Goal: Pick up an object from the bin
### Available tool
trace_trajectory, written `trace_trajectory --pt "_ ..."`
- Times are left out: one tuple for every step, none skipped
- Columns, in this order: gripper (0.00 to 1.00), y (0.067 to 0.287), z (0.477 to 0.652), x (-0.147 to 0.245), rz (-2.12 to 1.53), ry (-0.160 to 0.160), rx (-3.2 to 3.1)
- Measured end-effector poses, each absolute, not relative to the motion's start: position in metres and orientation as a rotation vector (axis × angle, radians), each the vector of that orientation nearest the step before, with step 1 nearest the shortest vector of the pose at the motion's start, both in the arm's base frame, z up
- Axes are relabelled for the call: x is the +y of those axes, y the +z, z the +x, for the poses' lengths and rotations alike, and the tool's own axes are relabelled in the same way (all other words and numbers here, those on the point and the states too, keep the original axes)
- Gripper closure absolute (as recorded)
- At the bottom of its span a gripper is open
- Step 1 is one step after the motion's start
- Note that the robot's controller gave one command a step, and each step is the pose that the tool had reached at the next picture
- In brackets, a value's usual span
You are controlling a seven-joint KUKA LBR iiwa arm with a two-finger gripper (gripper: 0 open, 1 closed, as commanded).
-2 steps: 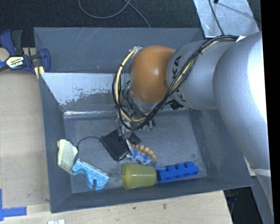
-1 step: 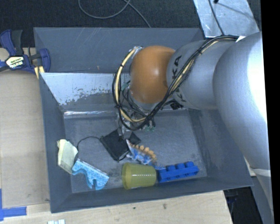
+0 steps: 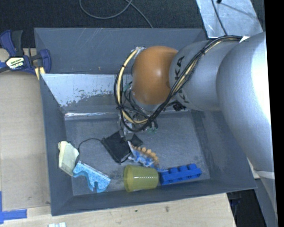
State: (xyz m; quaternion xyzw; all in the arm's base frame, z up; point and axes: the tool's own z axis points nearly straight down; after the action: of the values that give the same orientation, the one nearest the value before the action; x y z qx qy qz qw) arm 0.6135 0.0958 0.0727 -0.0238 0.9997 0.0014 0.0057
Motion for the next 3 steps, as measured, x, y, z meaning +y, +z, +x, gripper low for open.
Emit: trace_trajectory --pt "1.0 0.078 0.613 0.096 -0.073 0.005 3.13" --pt "1.0 0.089 0.612 0.095 -0.073 0.004 3.133" --pt "1.0 0.112 0.613 0.095 -0.072 0.005 3.129"
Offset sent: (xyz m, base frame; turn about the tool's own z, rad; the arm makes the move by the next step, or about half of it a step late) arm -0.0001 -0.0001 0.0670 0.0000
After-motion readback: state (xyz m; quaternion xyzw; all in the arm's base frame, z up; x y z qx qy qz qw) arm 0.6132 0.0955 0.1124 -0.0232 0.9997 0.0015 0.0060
